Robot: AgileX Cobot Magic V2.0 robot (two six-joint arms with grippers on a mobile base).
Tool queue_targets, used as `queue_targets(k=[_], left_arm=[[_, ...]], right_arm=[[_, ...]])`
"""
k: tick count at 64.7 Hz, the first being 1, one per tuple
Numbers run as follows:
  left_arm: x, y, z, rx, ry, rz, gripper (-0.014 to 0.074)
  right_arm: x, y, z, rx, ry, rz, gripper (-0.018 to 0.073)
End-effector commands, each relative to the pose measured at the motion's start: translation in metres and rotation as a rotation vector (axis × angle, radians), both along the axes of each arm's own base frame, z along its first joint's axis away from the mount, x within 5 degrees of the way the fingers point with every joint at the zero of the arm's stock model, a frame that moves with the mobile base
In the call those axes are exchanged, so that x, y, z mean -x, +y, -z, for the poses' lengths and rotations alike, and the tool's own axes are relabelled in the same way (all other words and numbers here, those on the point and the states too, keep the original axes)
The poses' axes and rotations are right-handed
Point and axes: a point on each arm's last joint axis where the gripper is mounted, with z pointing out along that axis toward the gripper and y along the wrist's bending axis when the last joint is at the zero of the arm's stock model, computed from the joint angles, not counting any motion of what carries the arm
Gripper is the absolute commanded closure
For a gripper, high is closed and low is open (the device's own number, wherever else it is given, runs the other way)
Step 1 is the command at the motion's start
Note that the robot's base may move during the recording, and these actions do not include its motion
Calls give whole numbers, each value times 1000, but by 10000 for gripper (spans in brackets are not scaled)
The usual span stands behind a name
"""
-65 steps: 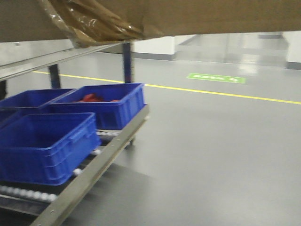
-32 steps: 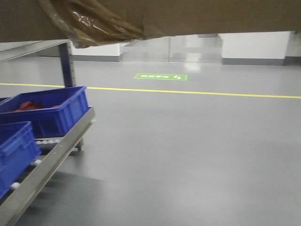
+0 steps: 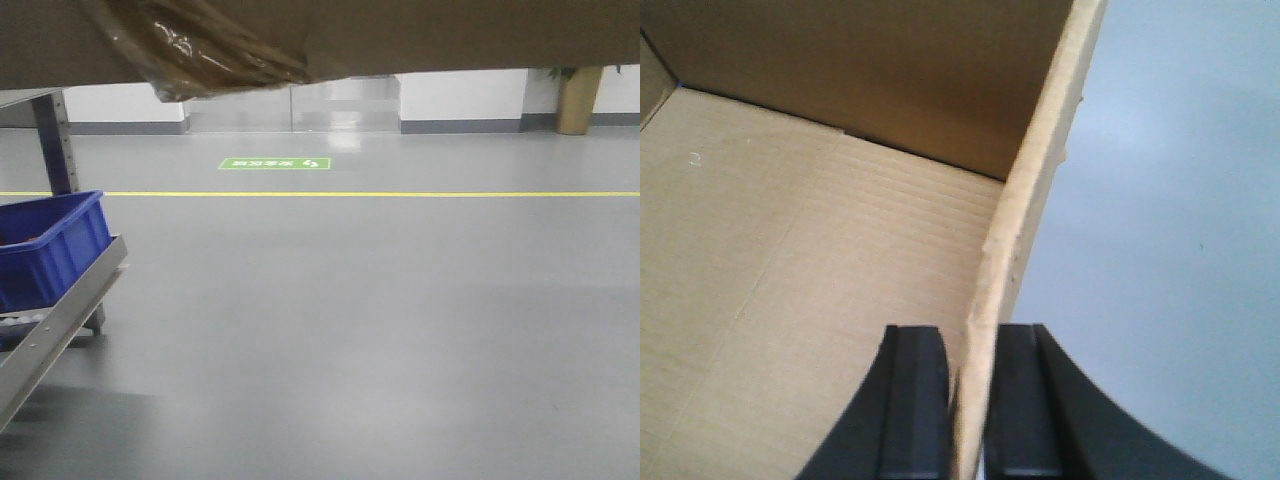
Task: Grab carton from right shelf to conveyor
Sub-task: 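Hold the carton in both grippers while driving toward the red conveyor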
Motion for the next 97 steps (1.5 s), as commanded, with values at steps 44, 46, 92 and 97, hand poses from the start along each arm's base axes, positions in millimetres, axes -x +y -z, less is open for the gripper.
queue_targets(k=[44,46,92,97], left_arm=[[4,-3,-7,33,-56,41,613],[4,-3,-7,33,-56,41,613],[3,-3,-8,40,-71,46,613],[3,-3,-8,40,-71,46,613]], right_arm=[[3,3,-7,-37,-53,-36,629],[3,3,-7,-37,-53,-36,629],[2,3,-7,-39,-57,-37,629],[2,3,-7,-40,-59,-37,629]])
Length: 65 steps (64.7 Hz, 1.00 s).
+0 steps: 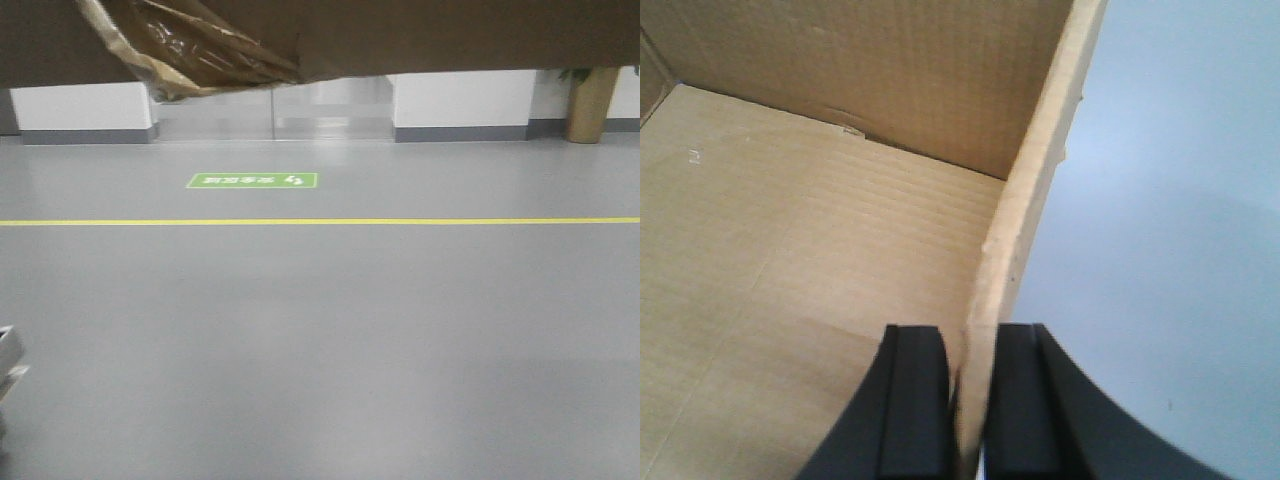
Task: Grab carton from right shelf to conveyor
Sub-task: 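Hold the carton in both grippers while driving toward the red conveyor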
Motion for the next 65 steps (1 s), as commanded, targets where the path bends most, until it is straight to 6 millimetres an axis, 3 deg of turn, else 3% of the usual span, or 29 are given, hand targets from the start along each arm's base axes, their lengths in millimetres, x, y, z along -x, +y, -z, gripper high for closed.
queue_targets(k=[1,65], left_arm=[[3,-4,-8,43,-66,47,613],[3,-4,-8,43,-66,47,613]], right_arm=[[2,3,-7,-39,-57,-36,629],[-5,7,-21,-124,-213,-38,629]])
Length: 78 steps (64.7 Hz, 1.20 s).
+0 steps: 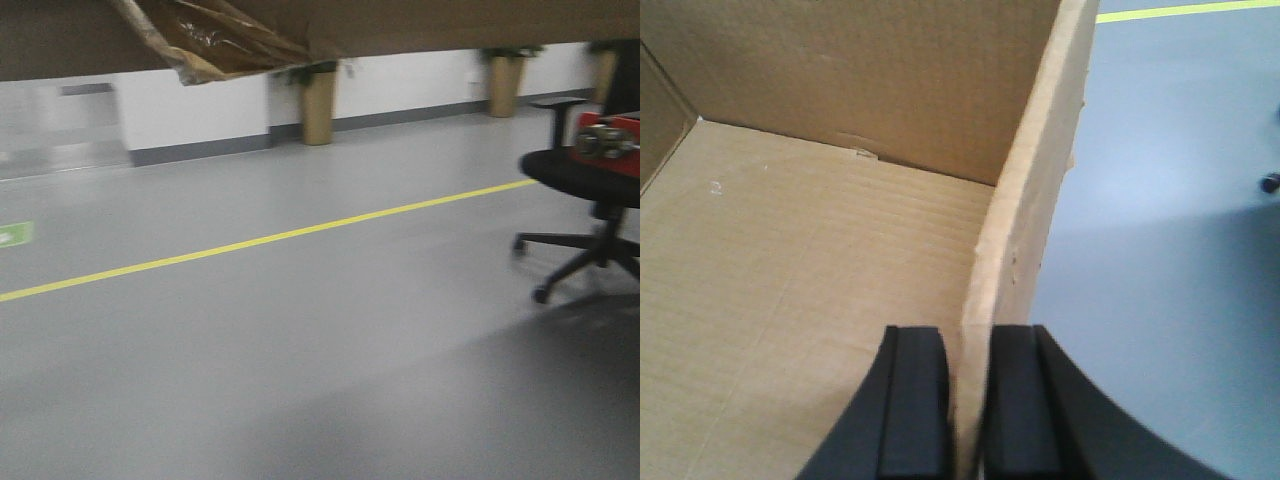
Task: Grab carton from right shelf to conveyor
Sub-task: 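Hold the carton in both grippers while driving toward the red conveyor, then carry the carton with both grippers over the grey conveyor belt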
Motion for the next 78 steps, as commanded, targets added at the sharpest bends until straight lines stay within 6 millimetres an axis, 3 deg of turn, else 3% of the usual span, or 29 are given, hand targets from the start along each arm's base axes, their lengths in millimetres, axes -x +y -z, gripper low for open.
queue_targets(k=[1,78], left_arm=[[5,-5,-6,55,-33,58,613],[0,5,-10,-44,-101,-12,613]], right_arm=[[1,4,-12,-65,-97,-31,629],[1,4,-12,-69,-104,-31,629]])
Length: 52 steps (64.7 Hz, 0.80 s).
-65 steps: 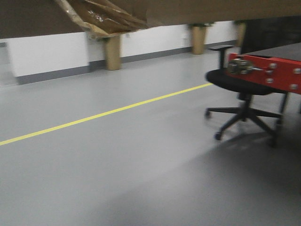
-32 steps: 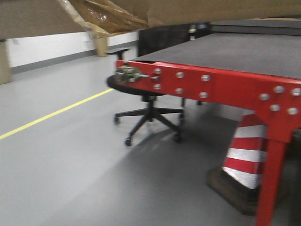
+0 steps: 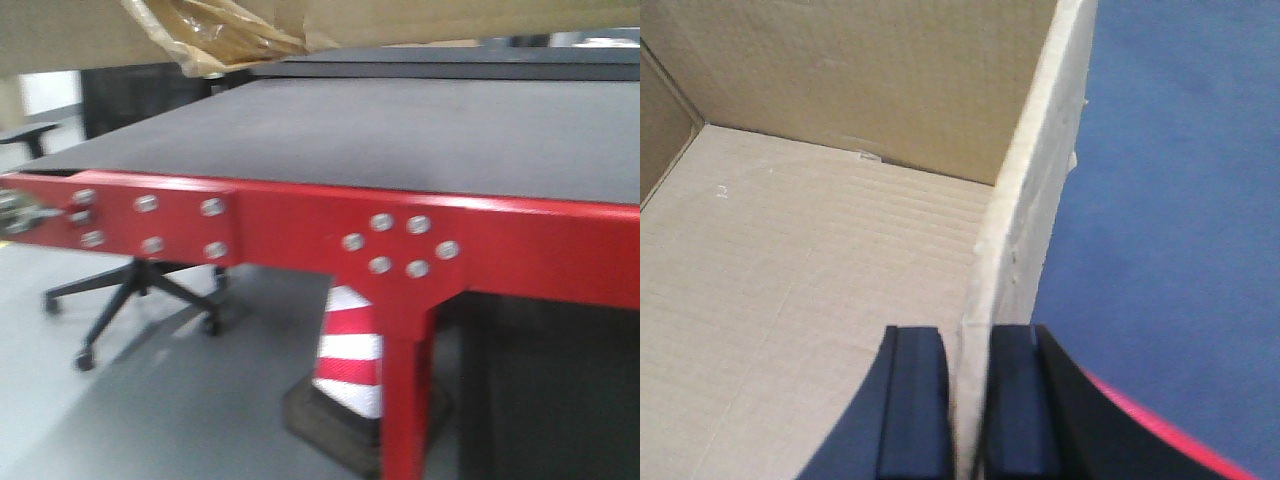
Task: Grab carton from right shelf to conveyor
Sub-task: 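Carry the carton with both grippers over the grey conveyor belt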
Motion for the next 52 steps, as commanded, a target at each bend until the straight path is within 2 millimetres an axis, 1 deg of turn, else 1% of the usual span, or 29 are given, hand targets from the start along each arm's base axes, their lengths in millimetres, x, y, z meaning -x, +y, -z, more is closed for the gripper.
queue_targets(k=[1,52], left_arm=[[2,2,-7,-7,-63,13,613],[2,4,-8,-23,-74,2,613]], right_arm=[[3,3,-10,-56,-74,-31,629],[3,3,-10,-58,-79,-31,629]])
